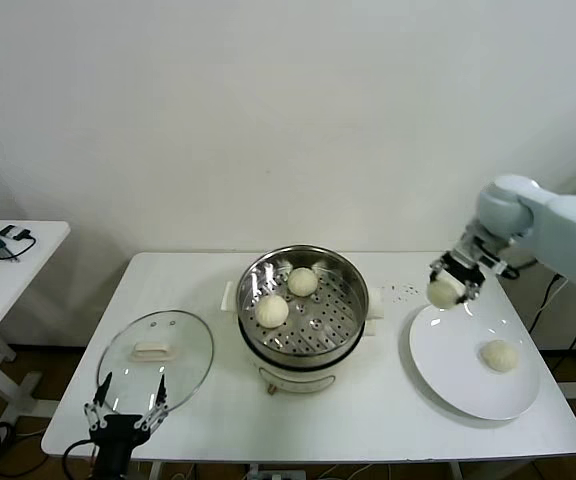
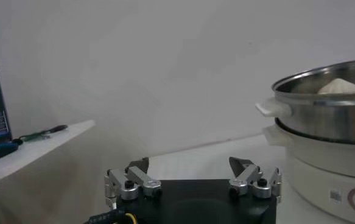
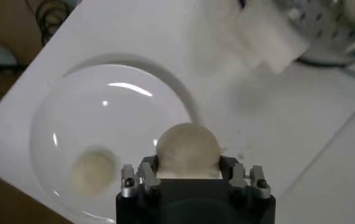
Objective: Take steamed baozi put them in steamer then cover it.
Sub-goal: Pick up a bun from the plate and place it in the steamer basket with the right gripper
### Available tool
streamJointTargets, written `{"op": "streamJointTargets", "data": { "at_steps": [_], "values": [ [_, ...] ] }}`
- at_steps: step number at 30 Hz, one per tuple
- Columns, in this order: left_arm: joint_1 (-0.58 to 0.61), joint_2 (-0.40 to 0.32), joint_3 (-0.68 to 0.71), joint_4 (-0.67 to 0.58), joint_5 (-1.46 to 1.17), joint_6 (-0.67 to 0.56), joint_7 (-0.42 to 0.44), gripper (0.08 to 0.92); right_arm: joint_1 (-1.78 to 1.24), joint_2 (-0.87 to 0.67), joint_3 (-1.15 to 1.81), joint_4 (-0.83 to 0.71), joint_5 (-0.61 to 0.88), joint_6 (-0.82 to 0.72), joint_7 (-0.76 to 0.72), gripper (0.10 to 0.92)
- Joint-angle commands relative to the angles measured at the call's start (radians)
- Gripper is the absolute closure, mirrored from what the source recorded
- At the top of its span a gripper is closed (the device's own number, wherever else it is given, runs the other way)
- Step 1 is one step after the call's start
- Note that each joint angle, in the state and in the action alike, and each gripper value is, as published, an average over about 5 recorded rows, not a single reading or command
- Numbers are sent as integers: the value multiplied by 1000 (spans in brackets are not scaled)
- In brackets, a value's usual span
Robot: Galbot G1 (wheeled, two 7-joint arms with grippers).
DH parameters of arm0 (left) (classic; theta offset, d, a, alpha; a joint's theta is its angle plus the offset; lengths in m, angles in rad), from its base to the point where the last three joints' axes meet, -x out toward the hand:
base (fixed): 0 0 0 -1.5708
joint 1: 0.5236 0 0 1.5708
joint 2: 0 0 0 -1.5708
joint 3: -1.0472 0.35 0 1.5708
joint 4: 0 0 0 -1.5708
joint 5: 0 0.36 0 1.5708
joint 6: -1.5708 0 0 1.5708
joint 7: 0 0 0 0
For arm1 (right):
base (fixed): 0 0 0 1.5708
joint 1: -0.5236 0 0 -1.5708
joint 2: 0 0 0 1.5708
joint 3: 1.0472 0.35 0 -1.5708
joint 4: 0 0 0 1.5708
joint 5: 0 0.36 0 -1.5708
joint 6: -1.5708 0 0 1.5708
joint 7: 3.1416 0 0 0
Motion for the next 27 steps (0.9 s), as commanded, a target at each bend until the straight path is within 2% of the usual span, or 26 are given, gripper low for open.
{"op": "streamJointTargets", "data": {
  "at_steps": [1, 16, 27],
  "values": [
    [-2, -1, 6, -1, 0, 2, 2, 177, 155, 214, -51, 87, -18, 154, -52, 362],
    [-1, 6, 0, -3, -9, 1, 14, 177, -81, 460, 9, 118, -82, 119, -55, 355],
    [5, 9, -9, 0, -19, -2, 10, 177, -141, 506, -37, 115, -89, 93, -36, 355]
  ]
}}
